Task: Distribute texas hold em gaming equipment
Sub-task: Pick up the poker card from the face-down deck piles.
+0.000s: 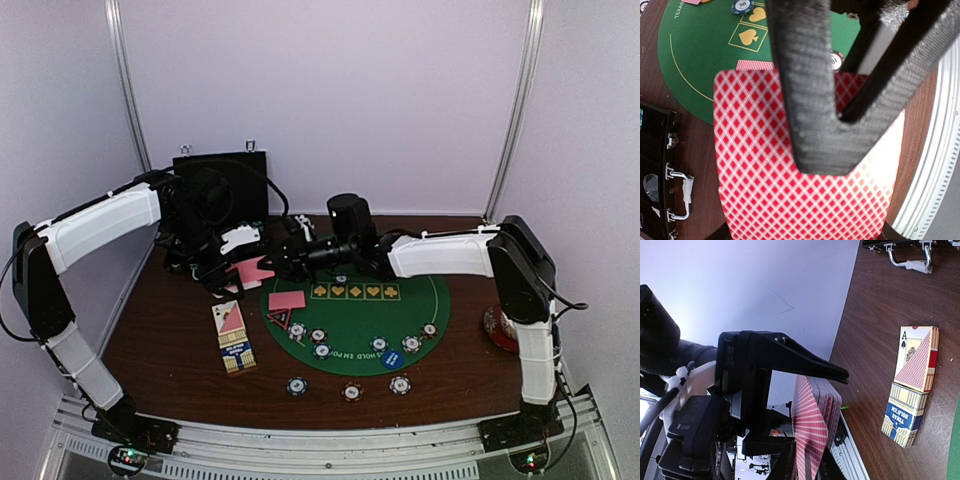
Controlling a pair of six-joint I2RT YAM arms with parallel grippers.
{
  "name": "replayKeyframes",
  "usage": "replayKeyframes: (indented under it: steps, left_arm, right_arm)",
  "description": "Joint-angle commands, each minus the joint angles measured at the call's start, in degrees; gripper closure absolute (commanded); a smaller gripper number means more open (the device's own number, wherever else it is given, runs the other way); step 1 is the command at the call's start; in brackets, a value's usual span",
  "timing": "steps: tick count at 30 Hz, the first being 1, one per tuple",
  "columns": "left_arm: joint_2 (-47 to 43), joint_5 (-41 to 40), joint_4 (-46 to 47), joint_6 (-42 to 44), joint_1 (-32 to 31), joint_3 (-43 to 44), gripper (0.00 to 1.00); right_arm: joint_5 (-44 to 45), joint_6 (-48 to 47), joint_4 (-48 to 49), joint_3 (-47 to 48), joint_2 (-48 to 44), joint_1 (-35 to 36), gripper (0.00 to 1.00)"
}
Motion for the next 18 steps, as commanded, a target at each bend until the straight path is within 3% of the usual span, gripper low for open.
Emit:
replayKeyframes:
  steps: [1, 5, 13, 18]
  left_arm:
    - [-0.26, -0.49, 0.55, 0.94, 0.04, 0.93, 0.83]
    - [-0.21, -1.16, 0.49, 1.07, 0.04, 0.85, 0.83]
    - [-0.10, -1.70, 0.43, 1.32, 0.04, 0.60, 0.83]
    - [-0.15, -1.85, 0.45, 1.41, 0.04, 0.58, 0.83]
  right_arm:
    - [-0.76, 1.56, 3.19, -1.49, -3.56, -0.38, 0.87]
    - [-1.45, 4.45, 7.53, -4.06, -4.27, -1.45, 1.00]
    - [-2.49, 5.11, 10.13, -14.83, -11.43, -6.74, 1.00]
    - [-3.14, -2.79, 0.21, -25.00, -20.35, -13.37, 1.00]
